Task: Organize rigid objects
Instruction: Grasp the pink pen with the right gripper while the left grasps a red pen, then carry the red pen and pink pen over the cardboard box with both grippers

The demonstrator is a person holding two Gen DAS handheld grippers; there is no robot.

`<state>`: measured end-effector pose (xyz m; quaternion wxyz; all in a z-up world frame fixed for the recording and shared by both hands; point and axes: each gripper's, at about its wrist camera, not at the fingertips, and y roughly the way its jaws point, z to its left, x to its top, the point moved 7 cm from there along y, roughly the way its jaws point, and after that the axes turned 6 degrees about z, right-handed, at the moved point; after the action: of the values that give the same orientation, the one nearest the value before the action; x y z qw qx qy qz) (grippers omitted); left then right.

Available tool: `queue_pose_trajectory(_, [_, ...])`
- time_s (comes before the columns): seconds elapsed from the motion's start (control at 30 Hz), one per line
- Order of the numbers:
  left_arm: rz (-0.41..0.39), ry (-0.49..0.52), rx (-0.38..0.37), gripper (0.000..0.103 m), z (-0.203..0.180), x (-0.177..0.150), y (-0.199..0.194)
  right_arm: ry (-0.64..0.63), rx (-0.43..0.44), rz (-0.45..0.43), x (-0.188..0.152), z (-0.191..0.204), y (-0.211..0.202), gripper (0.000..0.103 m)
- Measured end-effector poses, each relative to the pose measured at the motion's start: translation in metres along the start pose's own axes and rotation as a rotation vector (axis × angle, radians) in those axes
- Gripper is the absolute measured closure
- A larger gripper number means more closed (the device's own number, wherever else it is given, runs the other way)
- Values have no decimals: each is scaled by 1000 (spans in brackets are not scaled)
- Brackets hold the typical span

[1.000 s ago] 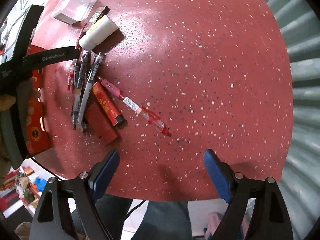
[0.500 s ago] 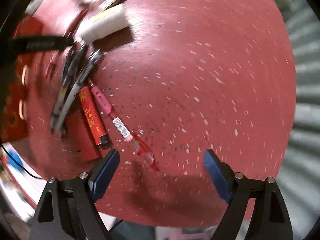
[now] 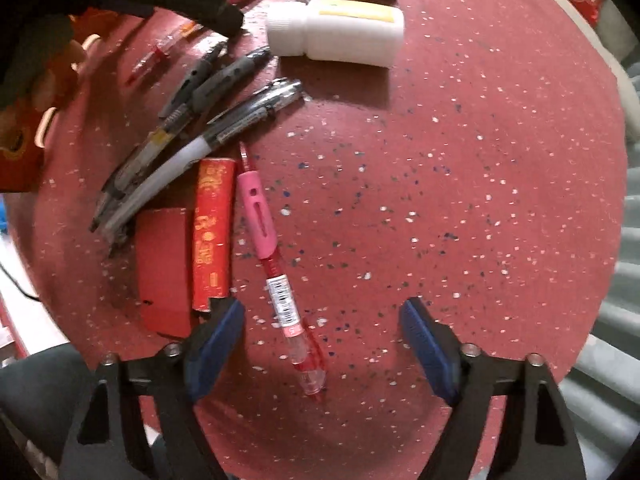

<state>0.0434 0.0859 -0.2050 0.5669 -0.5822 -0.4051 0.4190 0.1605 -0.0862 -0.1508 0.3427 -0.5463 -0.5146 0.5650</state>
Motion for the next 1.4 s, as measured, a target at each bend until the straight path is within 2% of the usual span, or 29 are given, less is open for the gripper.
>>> queue_pose_trajectory(0.1, [4,26,23,0,-3,2,-2,4,2,-8,-1,4,-3,32])
queue_pose_trajectory(0.17, [13,95,12,3,-26,9,-2,1,2,-12,-5,12,-6,41])
queue_pose_trajectory(0.2, [8,120,6,9,-33,9,-4,-12,0,-16,-6,17,-9,53])
queue_pose_trajectory(0.23, [2,144,2,15,-41,9,-7,-22,-6,-20,-8,19,-11,71])
queue_pose_trajectory(0.27, [0,163,-1,17,-47,9,-8,-26,-4,-18,-9,22,-12,81])
queue_pose_trajectory(0.3, [0,181,-2,25,-54,9,-11,-24,-17,-8,-10,24,-12,89])
queue_pose_trajectory(0.37, [9,203,-7,40,-63,9,-15,-6,-34,9,-12,27,-11,89])
queue_pose_trajectory(0.4, [6,211,-9,58,-66,8,-18,13,-25,14,-15,26,-12,89])
queue_pose_trajectory(0.43, [10,215,-7,88,-67,8,-20,28,-17,14,-17,28,-14,89])
queue_pose_trajectory(0.47, [29,214,-21,92,-67,8,-21,43,-9,10,-20,28,-16,89])
queue_pose_trajectory(0.57, [69,186,-60,93,-62,3,-24,101,12,-12,-32,22,-30,89])
queue_pose_trajectory(0.73, [55,167,-111,93,-55,-16,-50,249,93,-41,-52,8,-44,90])
queue_pose_trajectory(0.93, [34,227,-161,93,-60,-62,-92,418,208,-49,-72,5,-58,92])
queue_pose_trajectory(1.13, [11,279,-184,92,-58,-101,-122,473,232,-48,-75,1,-63,92])
queue_pose_trajectory(1.27, [-9,262,-210,92,-39,-98,-140,507,235,-35,-62,-22,-61,92])
queue_pose_trajectory(1.4, [-41,242,-224,92,-29,-101,-160,513,205,-9,-57,-29,-52,92])
